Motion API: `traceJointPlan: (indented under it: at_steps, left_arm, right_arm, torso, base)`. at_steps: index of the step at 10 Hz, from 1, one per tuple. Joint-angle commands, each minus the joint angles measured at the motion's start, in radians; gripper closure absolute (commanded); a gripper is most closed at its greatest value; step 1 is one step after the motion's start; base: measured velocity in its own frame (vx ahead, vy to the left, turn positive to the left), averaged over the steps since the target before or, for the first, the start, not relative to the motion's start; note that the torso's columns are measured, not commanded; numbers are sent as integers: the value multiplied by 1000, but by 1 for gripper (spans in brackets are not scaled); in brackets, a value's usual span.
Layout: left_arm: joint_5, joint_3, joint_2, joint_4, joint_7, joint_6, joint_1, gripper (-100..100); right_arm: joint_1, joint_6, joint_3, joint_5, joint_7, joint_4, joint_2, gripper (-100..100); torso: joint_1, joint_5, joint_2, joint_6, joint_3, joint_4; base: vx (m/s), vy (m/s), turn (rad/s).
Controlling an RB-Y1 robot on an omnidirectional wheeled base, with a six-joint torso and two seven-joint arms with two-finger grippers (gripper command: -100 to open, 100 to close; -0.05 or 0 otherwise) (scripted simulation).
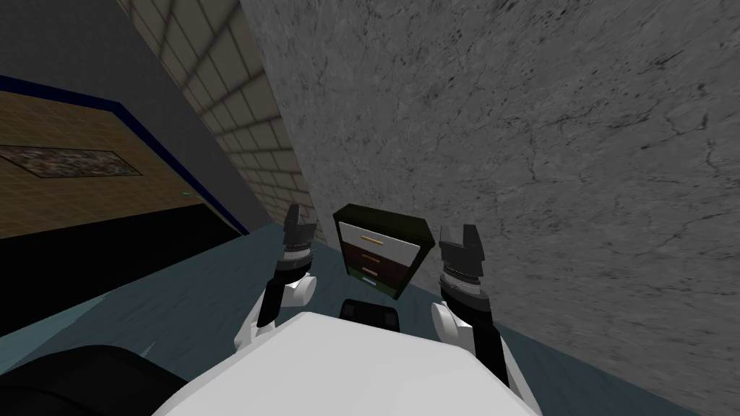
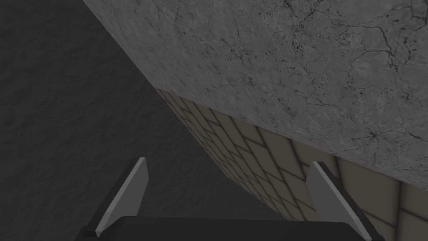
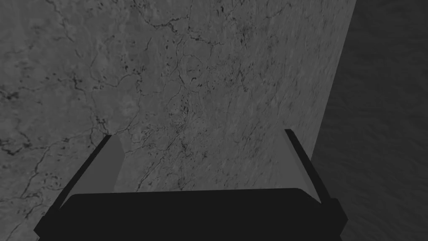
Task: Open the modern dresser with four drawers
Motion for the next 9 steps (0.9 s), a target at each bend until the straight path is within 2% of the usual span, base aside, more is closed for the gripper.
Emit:
traceJointPlan:
  at_steps: [1,9]
  left_arm:
    - [0,0,0,0,0,0,0,0]
    - [0,0,0,0,0,0,0,0]
  right_arm:
    - [0,0,0,0,0,0,0,0]
    - [0,0,0,0,0,0,0,0]
  torso:
    - [0,0,40,0,-82,41]
    - [0,0,618,0,-1234,617]
  base:
    - [0,0,0]
    - [0,0,0]
